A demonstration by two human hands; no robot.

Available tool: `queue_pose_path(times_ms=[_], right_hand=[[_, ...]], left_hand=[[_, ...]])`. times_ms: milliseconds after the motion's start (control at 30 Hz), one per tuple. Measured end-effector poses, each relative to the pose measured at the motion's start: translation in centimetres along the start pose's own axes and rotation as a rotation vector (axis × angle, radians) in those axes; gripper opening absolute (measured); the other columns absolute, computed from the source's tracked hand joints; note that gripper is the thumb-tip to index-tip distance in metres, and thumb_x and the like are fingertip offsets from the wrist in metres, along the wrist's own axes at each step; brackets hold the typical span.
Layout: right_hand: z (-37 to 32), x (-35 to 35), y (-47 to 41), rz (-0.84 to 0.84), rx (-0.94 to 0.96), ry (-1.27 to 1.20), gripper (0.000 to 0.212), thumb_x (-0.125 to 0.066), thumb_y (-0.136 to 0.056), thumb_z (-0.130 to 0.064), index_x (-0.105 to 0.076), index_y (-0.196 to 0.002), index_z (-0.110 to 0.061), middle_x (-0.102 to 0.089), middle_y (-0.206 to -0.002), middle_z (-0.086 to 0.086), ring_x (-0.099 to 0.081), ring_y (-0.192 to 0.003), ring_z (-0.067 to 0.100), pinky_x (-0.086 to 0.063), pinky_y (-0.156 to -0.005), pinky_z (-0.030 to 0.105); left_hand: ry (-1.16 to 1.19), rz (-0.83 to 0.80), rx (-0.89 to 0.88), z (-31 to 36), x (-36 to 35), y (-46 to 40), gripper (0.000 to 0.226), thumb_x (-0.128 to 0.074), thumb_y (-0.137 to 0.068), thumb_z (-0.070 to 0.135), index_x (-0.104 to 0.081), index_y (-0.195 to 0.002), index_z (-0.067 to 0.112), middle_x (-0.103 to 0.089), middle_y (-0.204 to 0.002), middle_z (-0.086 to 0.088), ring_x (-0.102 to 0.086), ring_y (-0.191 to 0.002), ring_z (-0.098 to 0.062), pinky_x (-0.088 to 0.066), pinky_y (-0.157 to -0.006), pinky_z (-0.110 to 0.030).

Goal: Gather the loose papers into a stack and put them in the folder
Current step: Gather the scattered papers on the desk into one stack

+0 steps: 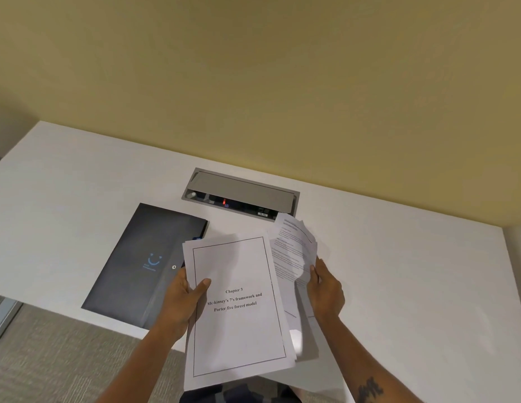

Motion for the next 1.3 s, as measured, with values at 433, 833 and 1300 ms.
queue_pose_path(times_ms=[433, 833, 1300], right_hand=[[2.5, 3.1, 0.7, 0.199, -0.01, -0.037, 0.037, -0.06, -0.11, -0.033, -0.067, -0.145, -0.035, -0.06, -0.158, -0.004, -0.071, -0.126, 0.03, -0.059, -0.101, 0.047], [5.6, 5.5, 1.6, -0.135, -0.123, -0.67, 0.028, -0.063, -0.109, -0.021, -0.069, -0.088, -0.005, -0.068, -0.078, -0.004, -0.059, -0.07, 0.01, -0.05, -0.074, 0.034], [2.1, 2.5, 6.6, -0.641, -0.124, -0.751, 0.029, -0.057, -0.112, -0.018, -0.074, -0.135, -0.018, -0.079, -0.131, 0.008, -0.075, -0.123, 0.028, -0.057, -0.109, 0.05]], left_hand=[[-0.035, 0.001, -0.016, -0.5, -0.1, 1.3, 0.036, -0.066, -0.1, 0.009, -0.067, -0.12, 0.038, -0.08, -0.117, 0.0, -0.08, -0.1, -0.03, -0.068, -0.074, -0.044], [-0.058, -0.038, 0.027, -0.1, -1.8, 2.4, 0.047, -0.068, -0.099, 0.013, -0.053, -0.142, 0.026, -0.074, -0.126, -0.009, -0.076, -0.108, -0.036, -0.064, -0.086, -0.061], [-0.237, -0.169, 0.173, -1.9, -2.6, 2.4, 0.034, -0.071, -0.096, 0.032, -0.059, -0.128, 0.03, -0.076, -0.124, -0.004, -0.075, -0.112, -0.03, -0.06, -0.099, -0.057]])
Point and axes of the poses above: each hand's wrist, its own y-axis away from the middle knuckle, its own x-axis out of the back of the hand, z = x × y, the point moved 3 cm from there along -y, towards the middle knuckle
